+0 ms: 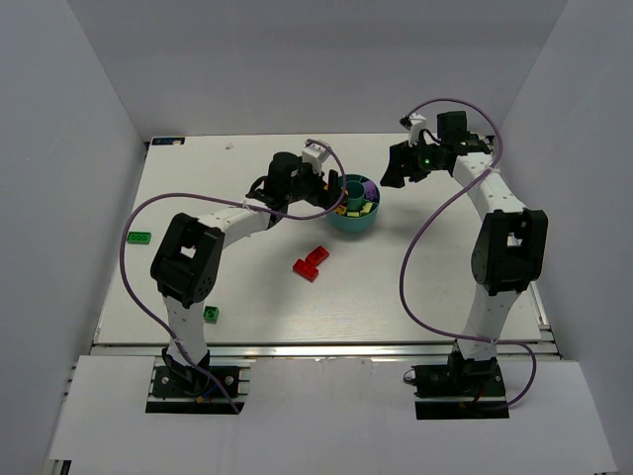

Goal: Sort the legos into containers by color

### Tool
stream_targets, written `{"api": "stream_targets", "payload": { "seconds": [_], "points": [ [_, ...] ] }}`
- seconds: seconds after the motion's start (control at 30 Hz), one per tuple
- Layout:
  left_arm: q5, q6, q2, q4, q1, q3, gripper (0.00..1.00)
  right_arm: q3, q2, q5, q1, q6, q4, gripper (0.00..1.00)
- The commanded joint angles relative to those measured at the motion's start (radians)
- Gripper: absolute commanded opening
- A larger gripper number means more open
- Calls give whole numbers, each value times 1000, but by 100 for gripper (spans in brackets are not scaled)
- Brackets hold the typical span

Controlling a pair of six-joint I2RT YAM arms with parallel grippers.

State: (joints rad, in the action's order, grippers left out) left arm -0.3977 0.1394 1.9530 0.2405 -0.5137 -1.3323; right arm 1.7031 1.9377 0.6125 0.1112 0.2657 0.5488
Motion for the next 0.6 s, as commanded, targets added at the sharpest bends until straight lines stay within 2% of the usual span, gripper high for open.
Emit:
{"api": "stream_targets", "payload": {
  "seconds": [0.0, 0.13, 0.17, 0.2, 0.47, 0.57],
  "points": [
    [13, 3, -63, 22, -6, -4, 87, -16, -45, 16, -7, 3, -27, 81],
    [26, 19, -88, 28, -6, -22, 88, -16, -48, 16, -7, 7, -26, 81],
    [34, 26, -94, 29, -6, -25, 90, -17, -49, 16, -8, 10, -24, 81],
    [37, 28, -115, 34, -6, -30, 98, -16, -51, 15, -7, 12, -24, 81],
    [22, 65, -221, 37, -5, -10, 98, -10, -62, 30, -7, 43, -9, 87],
    [60, 100, -281, 33, -3, 25, 98, -3, -74, 62, -7, 107, 6, 89]
  ]
}}
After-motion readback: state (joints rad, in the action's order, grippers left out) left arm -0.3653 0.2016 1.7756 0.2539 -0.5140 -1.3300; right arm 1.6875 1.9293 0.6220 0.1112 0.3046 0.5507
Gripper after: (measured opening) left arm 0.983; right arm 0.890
